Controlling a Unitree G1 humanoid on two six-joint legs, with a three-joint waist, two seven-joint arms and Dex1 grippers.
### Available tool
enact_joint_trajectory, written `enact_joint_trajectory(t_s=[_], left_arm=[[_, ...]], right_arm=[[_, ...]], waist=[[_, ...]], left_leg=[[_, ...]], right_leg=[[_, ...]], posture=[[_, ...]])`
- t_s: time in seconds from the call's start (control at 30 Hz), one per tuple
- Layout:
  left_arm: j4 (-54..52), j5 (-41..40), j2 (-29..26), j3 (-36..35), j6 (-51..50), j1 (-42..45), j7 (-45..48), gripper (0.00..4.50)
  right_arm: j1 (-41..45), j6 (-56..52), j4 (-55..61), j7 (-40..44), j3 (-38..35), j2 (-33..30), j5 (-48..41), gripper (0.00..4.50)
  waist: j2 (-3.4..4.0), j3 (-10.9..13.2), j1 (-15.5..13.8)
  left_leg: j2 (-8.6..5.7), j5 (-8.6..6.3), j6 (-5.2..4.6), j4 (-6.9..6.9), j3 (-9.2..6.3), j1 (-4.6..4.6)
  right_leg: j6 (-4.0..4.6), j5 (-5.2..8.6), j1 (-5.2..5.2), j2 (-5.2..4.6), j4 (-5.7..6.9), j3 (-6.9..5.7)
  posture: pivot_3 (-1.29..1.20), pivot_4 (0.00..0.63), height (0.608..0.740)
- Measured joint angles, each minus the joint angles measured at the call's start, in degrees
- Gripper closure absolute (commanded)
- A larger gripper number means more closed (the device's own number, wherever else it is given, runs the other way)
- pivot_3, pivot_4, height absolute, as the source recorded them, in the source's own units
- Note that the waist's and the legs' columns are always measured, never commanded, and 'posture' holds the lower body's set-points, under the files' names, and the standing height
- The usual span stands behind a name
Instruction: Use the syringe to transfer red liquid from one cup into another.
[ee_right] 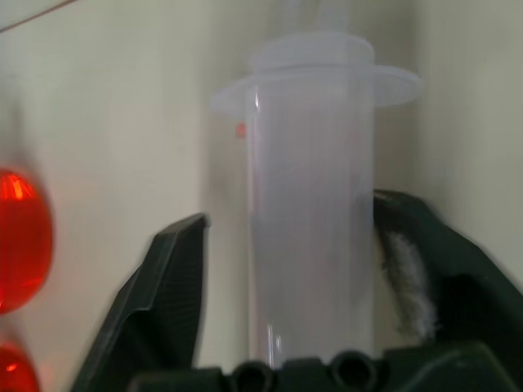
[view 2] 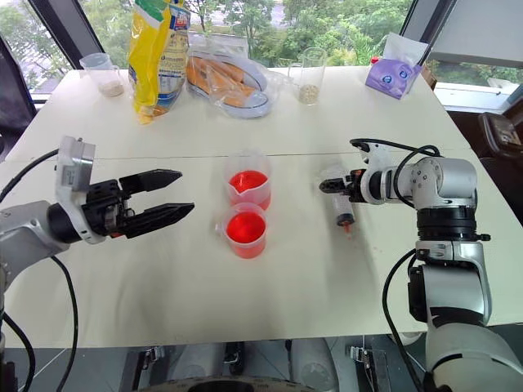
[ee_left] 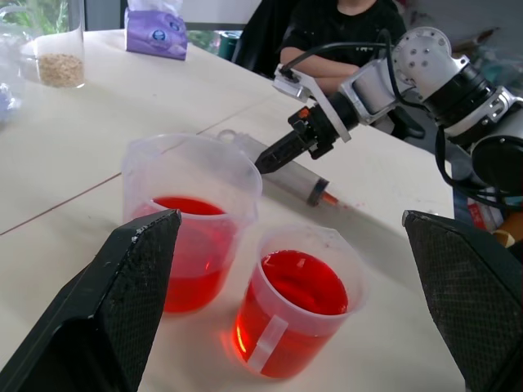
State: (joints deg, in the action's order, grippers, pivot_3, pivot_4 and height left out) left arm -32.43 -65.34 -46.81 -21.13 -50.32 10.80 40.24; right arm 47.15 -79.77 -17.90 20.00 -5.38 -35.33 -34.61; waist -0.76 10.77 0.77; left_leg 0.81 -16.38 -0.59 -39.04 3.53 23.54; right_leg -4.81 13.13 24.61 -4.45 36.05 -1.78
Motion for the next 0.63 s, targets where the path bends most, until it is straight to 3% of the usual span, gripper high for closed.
enact_joint_trajectory(t_s=[0.13,0.3,0.63], left_arm=[[-0.4,-0.6,-0.2,-0.1,-0.1,-0.9,-0.7,0.0],[-0.7,-1.7,-2.3,-1.0,-0.4,-2.3,-1.0,0.0],[-1.5,-3.2,-5.6,-4.9,-0.5,-5.8,-0.7,0.0]], right_arm=[[-2.5,1.2,5.9,3.7,2.9,-2.7,0.9,0.02],[-5.0,5.1,17.6,12.1,4.3,-10.4,0.2,0.02],[-14.5,9.9,39.2,31.7,-5.7,-21.6,-12.9,0.02]], waist=[[0.01,0.0,-0.1],[0.01,0.0,-0.1],[-0.02,0.0,-0.2]], left_leg=[[-0.01,0.0,0.0,0.0,-0.01,0.01],[0.01,-0.01,-0.01,0.03,-0.02,0.01],[0.04,-0.02,-0.01,0.01,-0.01,-0.01]], right_leg=[[0.0,0.01,0.0,-0.01,-0.02,0.0],[0.05,0.07,0.03,0.0,-0.03,-0.01],[0.14,0.14,0.0,-0.06,-0.08,-0.01]], posture=[[0.0,0.15,0.74],[0.0,0.15,0.74],[0.0,0.15,0.74]])
